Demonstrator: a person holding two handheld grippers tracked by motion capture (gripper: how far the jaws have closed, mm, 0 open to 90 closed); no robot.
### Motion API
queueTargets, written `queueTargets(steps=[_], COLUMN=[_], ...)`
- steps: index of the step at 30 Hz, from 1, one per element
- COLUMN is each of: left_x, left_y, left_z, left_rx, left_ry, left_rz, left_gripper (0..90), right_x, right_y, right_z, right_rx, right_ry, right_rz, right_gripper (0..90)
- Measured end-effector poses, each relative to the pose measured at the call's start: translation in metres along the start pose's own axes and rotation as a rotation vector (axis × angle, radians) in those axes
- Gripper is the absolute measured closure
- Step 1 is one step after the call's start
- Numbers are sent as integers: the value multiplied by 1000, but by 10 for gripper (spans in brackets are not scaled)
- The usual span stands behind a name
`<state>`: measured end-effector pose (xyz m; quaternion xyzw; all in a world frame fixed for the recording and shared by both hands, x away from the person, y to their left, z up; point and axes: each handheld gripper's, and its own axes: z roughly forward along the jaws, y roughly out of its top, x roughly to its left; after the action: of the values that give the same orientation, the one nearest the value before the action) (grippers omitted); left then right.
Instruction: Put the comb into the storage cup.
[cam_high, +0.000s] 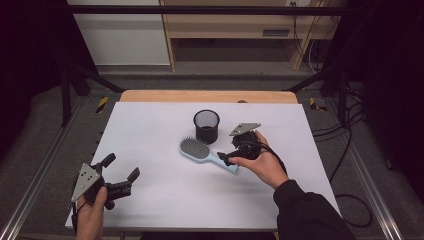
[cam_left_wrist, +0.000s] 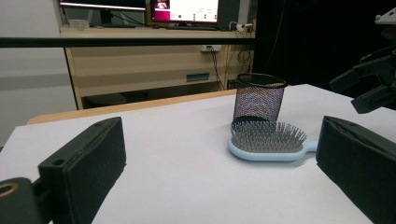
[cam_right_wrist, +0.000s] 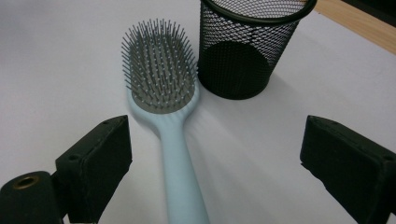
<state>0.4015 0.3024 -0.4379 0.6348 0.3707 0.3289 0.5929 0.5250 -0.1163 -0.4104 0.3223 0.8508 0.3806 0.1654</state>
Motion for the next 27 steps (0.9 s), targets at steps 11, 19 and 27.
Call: queueTargets(steps=[11, 19, 27], left_x=[-1, -2, -2], left_y=[0, 0, 0], left_z=[1, 2, 2], left_rx=[2, 7, 10], left_ry=[-1, -2, -2], left_rz=[3, 9, 14], left_gripper=[14, 14, 14], right_x=[5, 6, 12], right_y=[-1, -3, -3], right_z=[18, 32, 44], right_rx=[65, 110, 149], right_ry=[17, 17, 35], right_rz=[-19, -22, -28], right_gripper=[95, 94, 127])
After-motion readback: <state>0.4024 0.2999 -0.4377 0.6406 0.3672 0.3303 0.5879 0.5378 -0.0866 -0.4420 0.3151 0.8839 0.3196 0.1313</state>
